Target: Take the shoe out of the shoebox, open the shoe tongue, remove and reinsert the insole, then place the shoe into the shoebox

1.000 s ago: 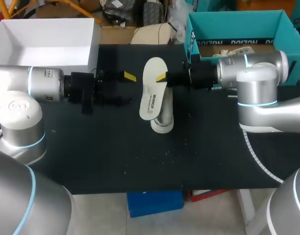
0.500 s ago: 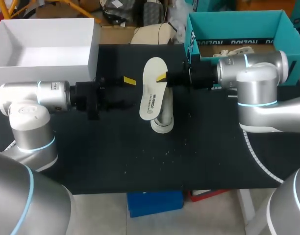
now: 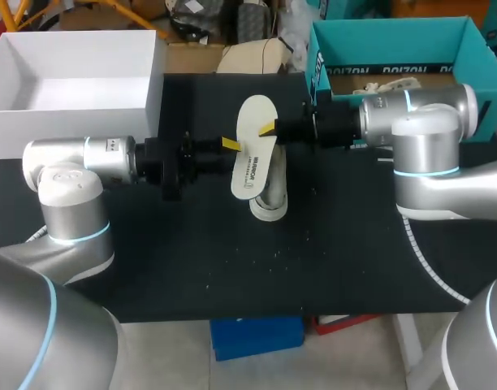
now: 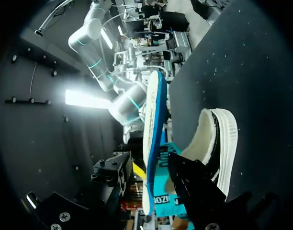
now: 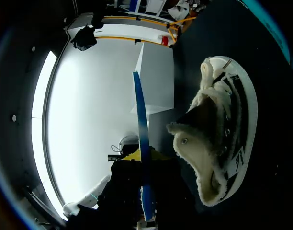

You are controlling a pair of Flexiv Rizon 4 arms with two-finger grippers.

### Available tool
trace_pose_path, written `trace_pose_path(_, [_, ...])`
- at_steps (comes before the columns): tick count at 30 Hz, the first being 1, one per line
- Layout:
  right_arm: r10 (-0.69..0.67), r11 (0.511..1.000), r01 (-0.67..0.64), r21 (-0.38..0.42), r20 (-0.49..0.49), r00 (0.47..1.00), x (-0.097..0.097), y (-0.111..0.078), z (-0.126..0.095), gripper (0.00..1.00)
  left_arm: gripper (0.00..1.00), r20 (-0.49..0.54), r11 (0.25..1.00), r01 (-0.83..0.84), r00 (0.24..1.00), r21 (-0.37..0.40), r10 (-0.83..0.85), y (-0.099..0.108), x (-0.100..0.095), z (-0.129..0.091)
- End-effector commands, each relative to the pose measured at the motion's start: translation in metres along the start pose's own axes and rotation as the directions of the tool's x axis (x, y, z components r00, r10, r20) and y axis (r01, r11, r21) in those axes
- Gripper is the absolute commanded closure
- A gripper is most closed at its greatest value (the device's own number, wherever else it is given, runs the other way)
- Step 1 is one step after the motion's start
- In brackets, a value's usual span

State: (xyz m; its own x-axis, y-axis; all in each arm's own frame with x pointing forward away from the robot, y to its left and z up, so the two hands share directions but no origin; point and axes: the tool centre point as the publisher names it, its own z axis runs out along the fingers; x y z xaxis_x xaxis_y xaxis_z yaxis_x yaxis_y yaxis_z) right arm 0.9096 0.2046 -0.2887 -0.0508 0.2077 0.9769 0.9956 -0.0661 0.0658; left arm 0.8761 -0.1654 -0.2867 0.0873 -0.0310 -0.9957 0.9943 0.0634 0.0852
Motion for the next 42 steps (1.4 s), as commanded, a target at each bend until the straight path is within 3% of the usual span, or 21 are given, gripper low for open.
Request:
trace_pose_path(1, [0.0, 1.0, 0.0, -0.001, 0.0, 1.0, 0.0, 0.0, 0.001, 1.0, 0.54, 0.018, 1.0, -0.016, 1.0, 0.0, 0.016, 0.006, 0.006, 0.007])
trace_pose_path(6, [0.0, 1.0, 0.0, -0.001, 0.0, 1.0, 0.0, 0.0, 0.001, 1.0, 0.6, 0.022, 0.999, -0.034, 0.999, 0.003, 0.034, 0.009, 0.004, 0.013])
trace_pose_path(13, [0.0, 1.0, 0.0, -0.001, 0.0, 1.0, 0.0, 0.0, 0.001, 1.0, 0.61, 0.018, 0.999, -0.05, 0.999, 0.017, 0.05, 0.015, 0.0, 0.019])
trace_pose_path(19, [0.0, 1.0, 0.0, -0.001, 0.0, 1.0, 0.0, 0.0, 0.001, 1.0, 0.79, 0.014, 0.998, -0.06, 0.998, 0.026, 0.059, 0.018, -0.001, 0.025])
trace_pose_path(21, [0.0, 1.0, 0.0, -0.001, 0.0, 1.0, 0.0, 0.0, 0.001, 1.0, 1.0, 0.0, 0.998, -0.057, 0.998, 0.042, 0.057, 0.017, -0.001, 0.03])
trace_pose_path(24, [0.0, 1.0, 0.0, -0.001, 0.0, 1.0, 0.0, 0.0, 0.001, 1.0, 1.0, 0.001, 0.997, -0.052, 0.999, 0.056, 0.052, 0.013, -0.002, 0.037])
trace_pose_path(25, [-0.002, 1.0, 0.002, -0.001, 0.01, 1.0, 0.0, 0.0, -0.002, 0.72, 1.0, -0.001, 0.997, -0.049, 0.999, 0.059, 0.049, 0.012, -0.002, 0.038])
trace_pose_path(26, [-0.003, 1.0, 0.003, -0.008, 0.02, 1.0, 0.0, 0.0, -0.004, 0.0, 1.0, -0.011, 0.997, -0.047, 0.999, 0.063, 0.048, 0.011, -0.002, 0.039])
trace_pose_path(34, [-0.032, 0.999, 0.032, -0.001, 0.129, 0.991, 0.003, 0.0, -0.025, 0.0, 1.0, -0.045, 0.999, -0.028, 0.999, 0.039, 0.029, 0.004, 0.0, 0.031])
trace_pose_path(42, [-0.087, 0.995, 0.072, 0.067, 0.272, 0.958, 0.006, -0.002, -0.044, 0.0, 1.0, -0.12, 1.0, 0.002, 0.993, 0.014, 0.0, -0.01, 0.001, 0.025])
